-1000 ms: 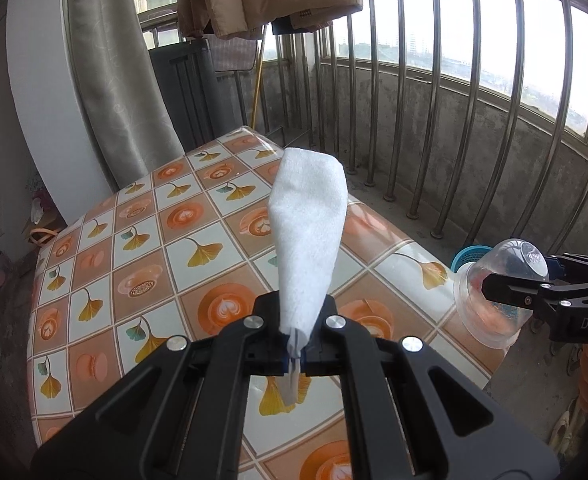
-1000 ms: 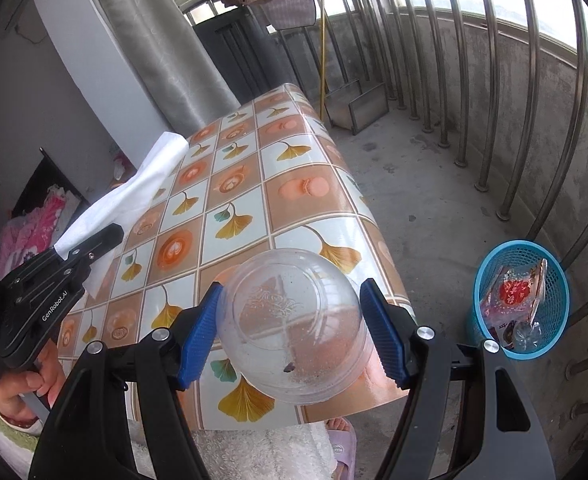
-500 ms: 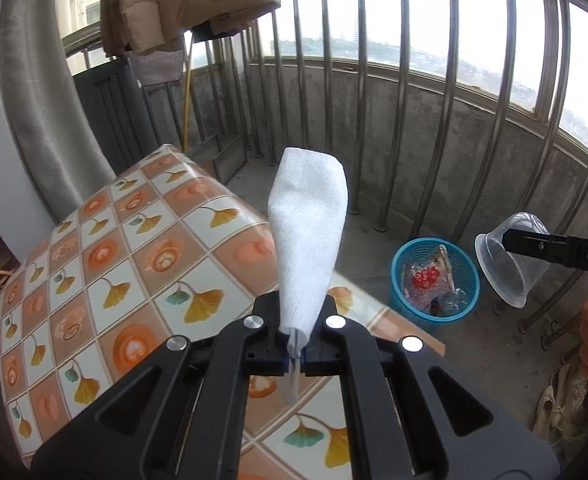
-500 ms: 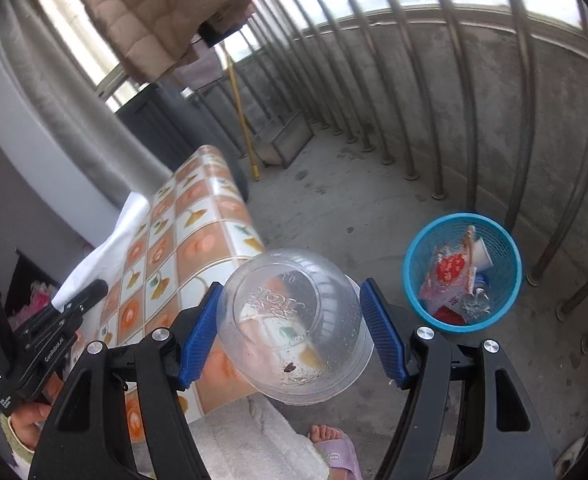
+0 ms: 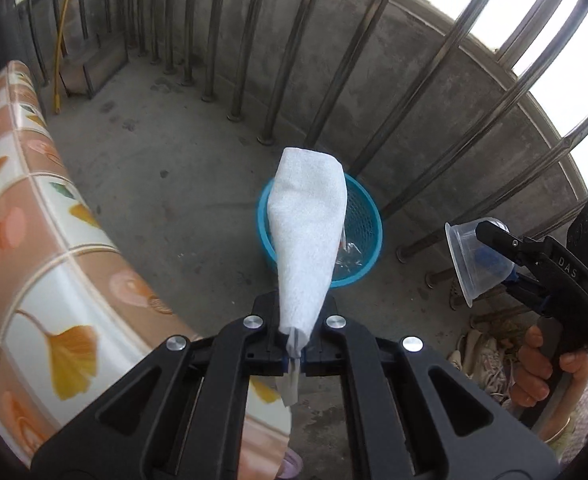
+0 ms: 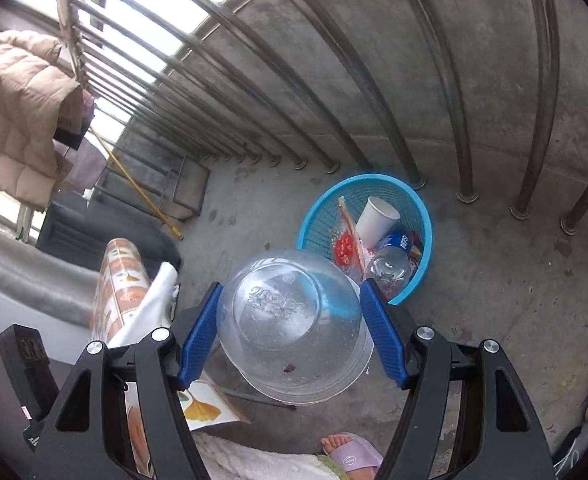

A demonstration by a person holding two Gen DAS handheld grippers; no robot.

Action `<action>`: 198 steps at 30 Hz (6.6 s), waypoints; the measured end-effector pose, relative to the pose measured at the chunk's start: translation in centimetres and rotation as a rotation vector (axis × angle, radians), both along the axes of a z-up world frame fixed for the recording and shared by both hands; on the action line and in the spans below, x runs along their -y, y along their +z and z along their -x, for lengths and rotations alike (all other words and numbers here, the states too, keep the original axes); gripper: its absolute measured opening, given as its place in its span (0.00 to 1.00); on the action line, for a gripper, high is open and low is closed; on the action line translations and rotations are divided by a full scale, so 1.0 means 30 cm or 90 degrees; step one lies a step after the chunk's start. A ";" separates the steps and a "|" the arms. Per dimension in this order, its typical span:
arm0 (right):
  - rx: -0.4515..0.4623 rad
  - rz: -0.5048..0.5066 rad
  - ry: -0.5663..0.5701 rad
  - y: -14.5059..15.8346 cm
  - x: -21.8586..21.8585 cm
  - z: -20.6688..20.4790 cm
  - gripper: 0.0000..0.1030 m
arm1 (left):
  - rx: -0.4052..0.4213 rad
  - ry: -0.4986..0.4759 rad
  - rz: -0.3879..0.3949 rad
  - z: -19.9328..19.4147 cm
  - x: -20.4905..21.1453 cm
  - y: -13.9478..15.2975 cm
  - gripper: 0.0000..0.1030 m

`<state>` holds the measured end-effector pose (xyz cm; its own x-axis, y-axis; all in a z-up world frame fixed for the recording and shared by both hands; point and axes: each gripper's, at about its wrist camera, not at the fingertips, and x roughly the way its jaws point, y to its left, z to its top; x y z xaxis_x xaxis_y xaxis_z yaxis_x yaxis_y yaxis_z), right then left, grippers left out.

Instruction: Collect trash

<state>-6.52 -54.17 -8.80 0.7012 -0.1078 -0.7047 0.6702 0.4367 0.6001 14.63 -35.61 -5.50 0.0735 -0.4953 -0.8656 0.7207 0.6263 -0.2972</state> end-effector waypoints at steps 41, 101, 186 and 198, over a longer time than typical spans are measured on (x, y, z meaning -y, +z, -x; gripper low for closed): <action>0.056 0.164 0.014 0.187 -0.100 -0.274 0.81 | 0.019 0.119 0.220 -0.075 -0.146 0.294 0.82; -0.214 0.483 0.378 0.195 -1.192 -0.604 0.94 | 0.114 0.527 -0.123 0.431 -1.206 0.082 0.91; -0.196 0.479 0.384 0.217 -1.237 -0.605 0.94 | 0.114 0.522 -0.114 0.457 -1.216 0.091 0.91; -0.194 0.477 0.384 0.215 -1.238 -0.604 0.94 | 0.112 0.518 -0.116 0.460 -1.211 0.088 0.91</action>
